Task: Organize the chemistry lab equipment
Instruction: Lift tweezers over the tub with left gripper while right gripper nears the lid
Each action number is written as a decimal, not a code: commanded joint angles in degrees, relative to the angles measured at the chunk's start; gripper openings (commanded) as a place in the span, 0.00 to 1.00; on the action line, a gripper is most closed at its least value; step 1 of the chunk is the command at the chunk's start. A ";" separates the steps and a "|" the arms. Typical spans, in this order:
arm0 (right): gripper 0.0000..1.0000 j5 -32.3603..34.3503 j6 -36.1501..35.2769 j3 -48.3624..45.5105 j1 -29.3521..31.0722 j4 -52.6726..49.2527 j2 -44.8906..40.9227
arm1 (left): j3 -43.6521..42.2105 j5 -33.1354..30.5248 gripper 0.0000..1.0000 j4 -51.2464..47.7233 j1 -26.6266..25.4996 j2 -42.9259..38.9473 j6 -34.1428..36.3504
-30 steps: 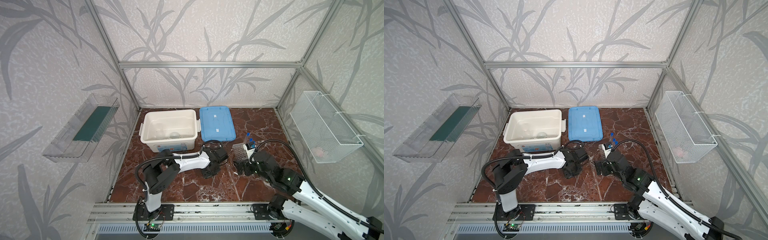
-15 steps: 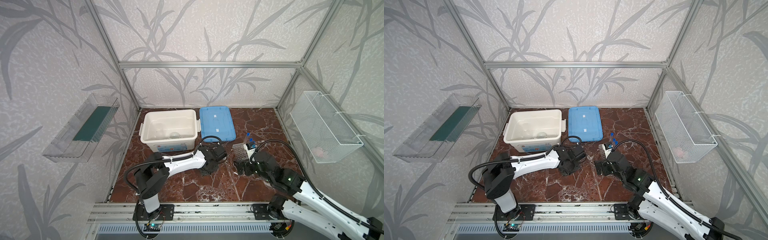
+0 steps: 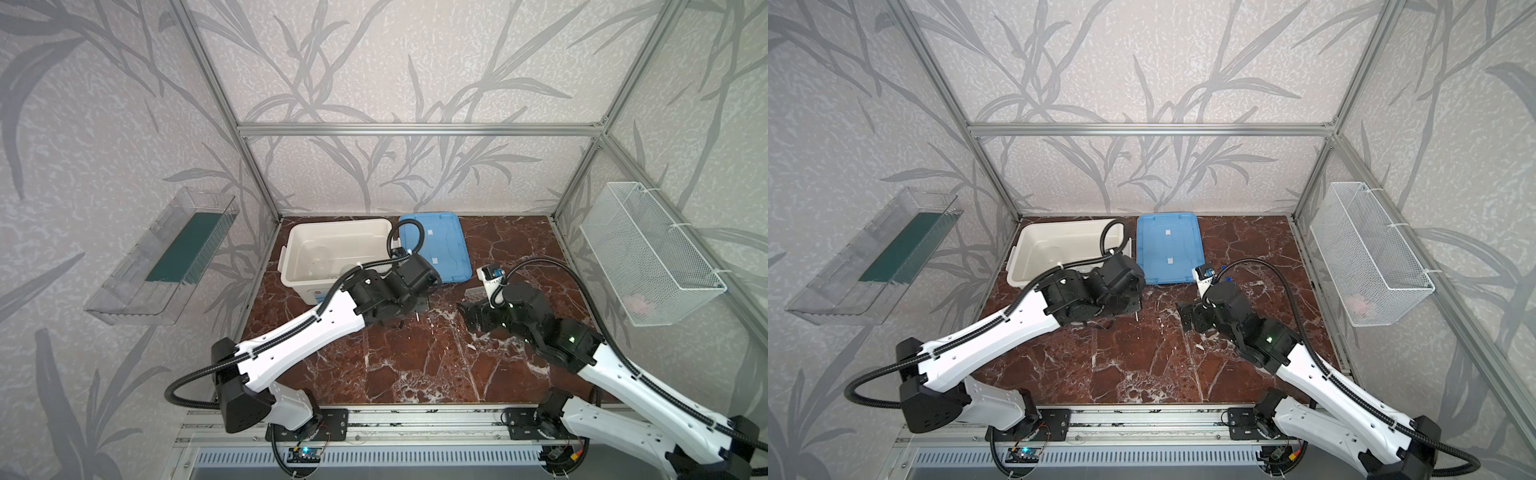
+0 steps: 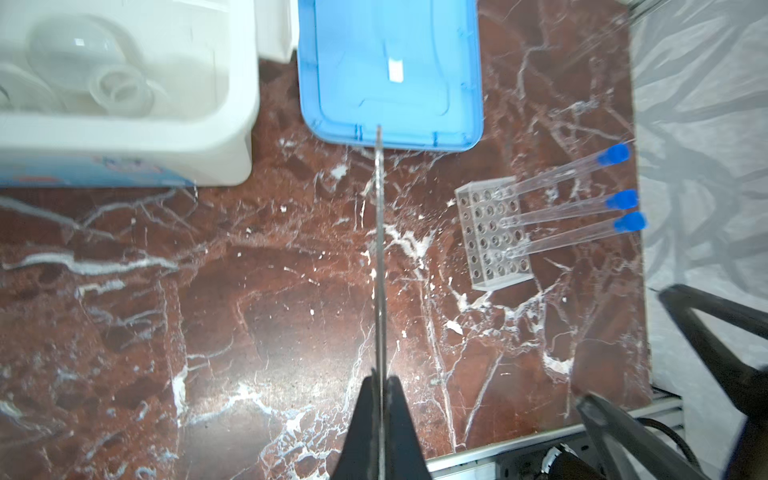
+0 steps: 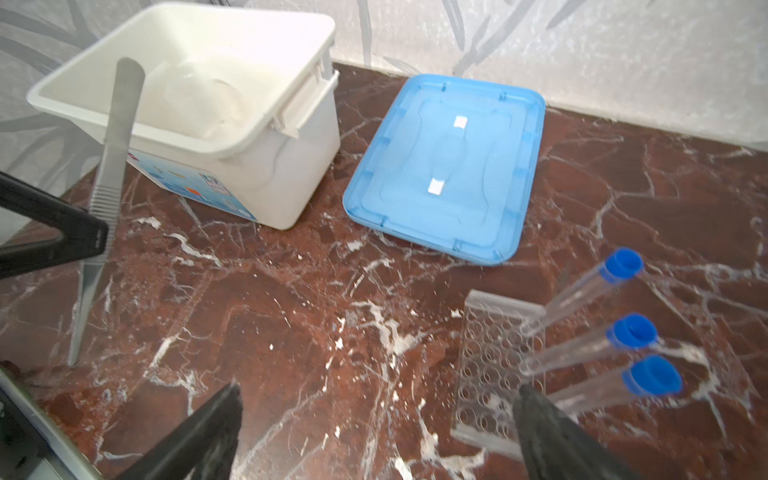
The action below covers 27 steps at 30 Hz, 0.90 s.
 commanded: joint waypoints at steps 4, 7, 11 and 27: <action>0.98 -9.09 -1.94 13.81 -0.10 7.36 12.27 | 9.30 8.04 0.00 -3.59 16.30 -0.22 17.00; 0.98 -11.33 -2.83 19.77 -0.17 7.82 18.56 | 12.56 11.77 0.00 -4.30 22.50 3.12 21.50; 0.98 -14.83 -2.39 28.44 -1.13 5.59 26.47 | 13.52 22.86 0.00 -1.26 30.69 10.02 24.85; 0.97 -18.84 2.32 35.86 -4.93 5.83 38.82 | 20.30 30.40 0.00 2.60 37.79 32.02 32.05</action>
